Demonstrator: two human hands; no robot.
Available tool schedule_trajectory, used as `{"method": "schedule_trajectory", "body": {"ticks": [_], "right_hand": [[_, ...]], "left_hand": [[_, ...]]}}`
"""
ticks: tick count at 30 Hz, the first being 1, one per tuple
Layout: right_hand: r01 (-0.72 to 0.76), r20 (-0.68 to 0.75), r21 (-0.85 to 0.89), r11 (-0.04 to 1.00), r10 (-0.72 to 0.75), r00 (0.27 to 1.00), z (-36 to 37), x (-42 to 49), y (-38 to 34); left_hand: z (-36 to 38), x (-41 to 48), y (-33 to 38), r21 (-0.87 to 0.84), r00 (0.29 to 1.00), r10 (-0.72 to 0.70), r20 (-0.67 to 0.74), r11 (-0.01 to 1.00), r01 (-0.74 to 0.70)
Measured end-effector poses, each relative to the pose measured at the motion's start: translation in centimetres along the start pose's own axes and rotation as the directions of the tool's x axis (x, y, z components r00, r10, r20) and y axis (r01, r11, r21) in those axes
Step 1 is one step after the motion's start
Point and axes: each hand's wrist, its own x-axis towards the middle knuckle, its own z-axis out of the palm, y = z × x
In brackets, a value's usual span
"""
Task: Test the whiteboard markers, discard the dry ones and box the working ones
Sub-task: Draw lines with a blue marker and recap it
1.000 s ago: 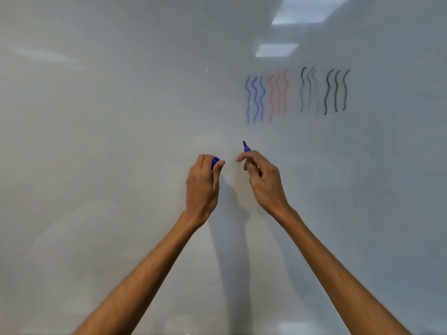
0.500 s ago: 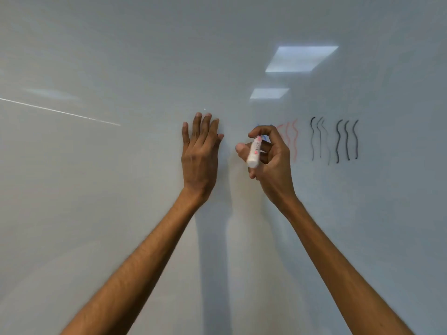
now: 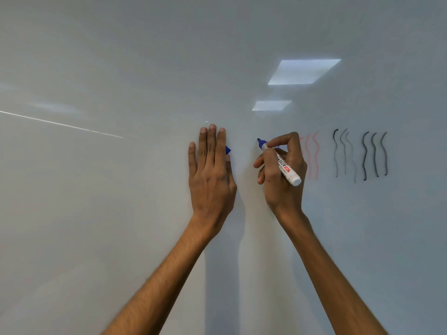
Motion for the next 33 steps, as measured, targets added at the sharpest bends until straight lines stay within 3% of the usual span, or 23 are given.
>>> {"method": "schedule_trajectory", "body": {"ticks": [7,12,27,33], "right_hand": [[0.029,0.039,-0.016,0.999,-0.029,0.999,-0.2,-1.1,0.4],[-0.015,-0.008,0.023,1.0,0.015,1.0,-1.2,-2.8,0.7],[-0.093,-0.017,-0.074,0.993,0.092,0.996,-2.8,-8.2,1.4],[-0.03,-0.006,-0.122,0.992,0.03,1.0,-2.0,-5.9,-0.7]], "left_hand": [[-0.2,-0.2,0.0,-0.006,1.0,-0.001,0.014,1.0,0.001],[-0.4,-0.5,0.2,-0.02,1.0,-0.004,0.013,1.0,0.004],[-0.9,-1.4,0.4,-0.022,1.0,-0.011,0.022,1.0,0.011],[-0.9,-1.8,0.4,-0.027,0.999,-0.017,0.038,0.999,0.018]]}}
